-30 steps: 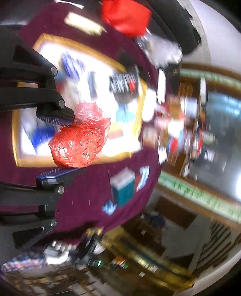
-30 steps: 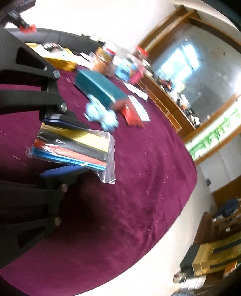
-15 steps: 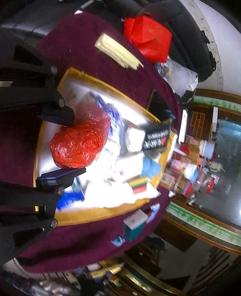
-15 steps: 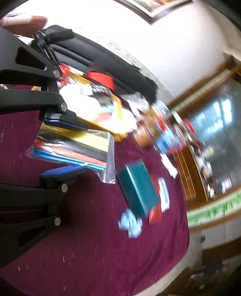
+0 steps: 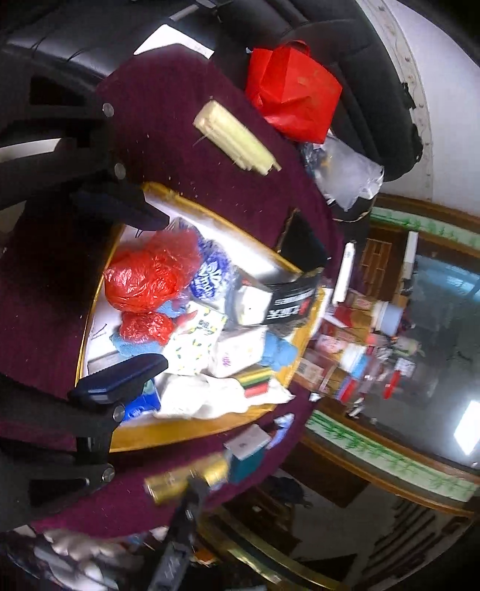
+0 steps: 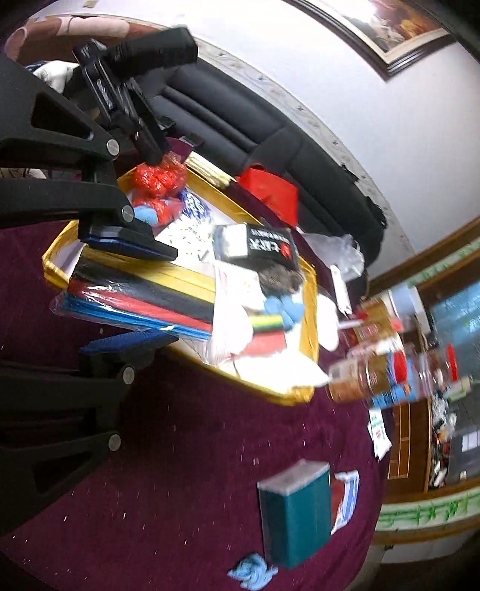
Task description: Organize soft objects
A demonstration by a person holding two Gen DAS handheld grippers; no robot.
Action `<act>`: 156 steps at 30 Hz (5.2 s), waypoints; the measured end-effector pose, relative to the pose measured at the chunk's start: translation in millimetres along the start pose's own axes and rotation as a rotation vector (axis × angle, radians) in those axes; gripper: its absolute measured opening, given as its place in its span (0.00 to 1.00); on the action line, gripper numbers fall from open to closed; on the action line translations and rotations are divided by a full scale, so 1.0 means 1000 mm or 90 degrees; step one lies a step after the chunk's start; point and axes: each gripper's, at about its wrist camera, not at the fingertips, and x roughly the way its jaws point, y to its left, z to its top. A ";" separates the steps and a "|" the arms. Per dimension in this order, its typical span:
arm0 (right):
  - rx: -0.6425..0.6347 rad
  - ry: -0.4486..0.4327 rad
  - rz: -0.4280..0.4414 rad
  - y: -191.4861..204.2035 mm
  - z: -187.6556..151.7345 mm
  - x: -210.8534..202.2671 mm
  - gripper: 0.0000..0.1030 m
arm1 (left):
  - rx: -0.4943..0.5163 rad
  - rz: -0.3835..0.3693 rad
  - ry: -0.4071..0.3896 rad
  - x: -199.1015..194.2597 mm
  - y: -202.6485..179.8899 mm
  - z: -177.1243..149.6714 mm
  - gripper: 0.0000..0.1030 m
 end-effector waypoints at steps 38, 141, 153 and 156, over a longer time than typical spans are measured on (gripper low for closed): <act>-0.085 0.023 -0.071 0.057 0.040 0.089 0.61 | 0.029 0.114 -0.077 -0.024 0.003 -0.006 0.89; 0.165 -0.053 -0.122 -0.147 -0.091 -0.043 0.85 | 0.050 -0.078 0.064 0.156 -0.090 0.148 0.98; 0.152 -0.091 -0.167 -0.140 -0.093 -0.056 0.85 | 0.187 0.060 -0.200 0.024 -0.133 0.101 0.99; 0.122 -0.164 -0.190 -0.112 -0.095 -0.082 0.85 | 0.221 0.092 -0.315 -0.029 -0.143 0.078 0.99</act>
